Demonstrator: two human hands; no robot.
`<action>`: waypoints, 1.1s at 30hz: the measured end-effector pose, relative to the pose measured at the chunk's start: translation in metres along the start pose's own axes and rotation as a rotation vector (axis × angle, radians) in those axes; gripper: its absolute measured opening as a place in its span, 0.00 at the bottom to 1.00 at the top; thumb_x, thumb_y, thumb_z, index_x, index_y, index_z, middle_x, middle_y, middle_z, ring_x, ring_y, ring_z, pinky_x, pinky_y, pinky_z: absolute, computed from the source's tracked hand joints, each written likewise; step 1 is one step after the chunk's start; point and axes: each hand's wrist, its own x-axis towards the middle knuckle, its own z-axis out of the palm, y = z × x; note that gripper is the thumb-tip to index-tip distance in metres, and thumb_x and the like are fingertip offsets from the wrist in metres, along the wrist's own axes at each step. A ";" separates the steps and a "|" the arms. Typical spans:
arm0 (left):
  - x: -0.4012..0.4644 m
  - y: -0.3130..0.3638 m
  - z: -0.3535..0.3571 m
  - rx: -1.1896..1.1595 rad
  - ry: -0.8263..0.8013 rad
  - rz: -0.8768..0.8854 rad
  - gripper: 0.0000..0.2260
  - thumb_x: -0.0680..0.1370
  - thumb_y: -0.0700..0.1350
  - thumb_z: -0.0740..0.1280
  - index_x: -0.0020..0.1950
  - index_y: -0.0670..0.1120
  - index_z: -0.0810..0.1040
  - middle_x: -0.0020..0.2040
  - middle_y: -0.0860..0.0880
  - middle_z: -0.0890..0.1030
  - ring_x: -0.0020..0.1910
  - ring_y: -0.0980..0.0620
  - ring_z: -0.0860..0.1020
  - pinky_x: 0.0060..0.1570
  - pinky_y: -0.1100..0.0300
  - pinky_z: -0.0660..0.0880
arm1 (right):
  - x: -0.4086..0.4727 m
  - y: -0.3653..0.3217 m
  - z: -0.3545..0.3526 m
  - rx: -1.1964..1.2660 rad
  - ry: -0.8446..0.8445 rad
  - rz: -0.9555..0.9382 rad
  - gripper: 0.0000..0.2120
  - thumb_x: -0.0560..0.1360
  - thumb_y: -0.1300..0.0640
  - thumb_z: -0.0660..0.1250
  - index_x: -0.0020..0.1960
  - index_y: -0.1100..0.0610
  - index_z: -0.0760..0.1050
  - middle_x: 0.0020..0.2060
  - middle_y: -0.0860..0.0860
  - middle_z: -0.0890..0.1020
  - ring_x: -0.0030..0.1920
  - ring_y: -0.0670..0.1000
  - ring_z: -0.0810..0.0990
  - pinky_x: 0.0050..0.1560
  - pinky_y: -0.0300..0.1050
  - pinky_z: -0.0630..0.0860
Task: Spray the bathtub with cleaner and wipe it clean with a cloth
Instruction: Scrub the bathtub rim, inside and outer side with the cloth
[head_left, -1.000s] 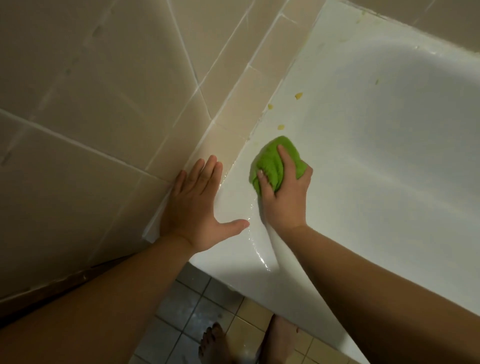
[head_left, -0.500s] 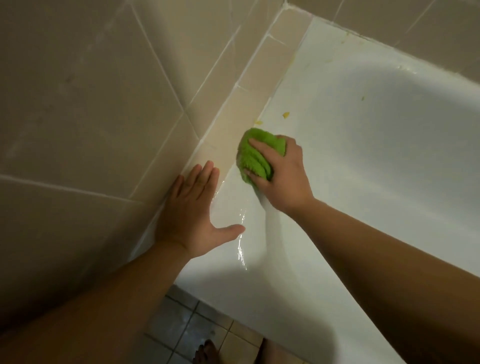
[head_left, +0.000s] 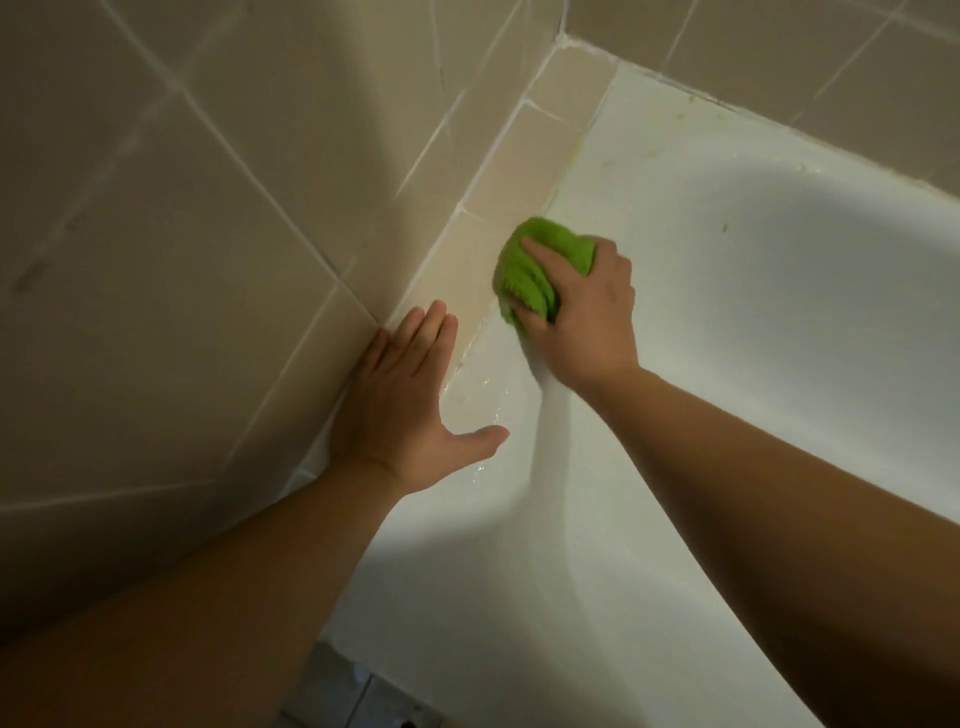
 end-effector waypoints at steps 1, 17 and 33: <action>0.005 0.001 0.000 0.004 0.006 0.003 0.56 0.65 0.79 0.61 0.83 0.47 0.54 0.84 0.50 0.53 0.83 0.50 0.53 0.80 0.49 0.52 | 0.014 -0.004 0.003 -0.020 0.029 0.043 0.28 0.76 0.42 0.71 0.74 0.42 0.72 0.67 0.59 0.69 0.65 0.63 0.68 0.67 0.58 0.67; 0.043 0.010 0.004 -0.018 0.108 0.042 0.53 0.64 0.73 0.69 0.80 0.41 0.64 0.82 0.44 0.63 0.80 0.46 0.62 0.79 0.45 0.59 | 0.073 0.014 -0.006 -0.029 -0.002 0.075 0.29 0.76 0.40 0.70 0.75 0.42 0.71 0.66 0.58 0.70 0.63 0.63 0.69 0.66 0.56 0.68; 0.057 0.010 0.000 -0.120 0.080 0.006 0.57 0.64 0.73 0.68 0.83 0.43 0.55 0.83 0.47 0.60 0.81 0.47 0.60 0.79 0.51 0.58 | 0.055 0.004 -0.009 0.076 -0.038 0.067 0.29 0.74 0.46 0.73 0.74 0.45 0.73 0.64 0.59 0.70 0.62 0.63 0.68 0.66 0.56 0.69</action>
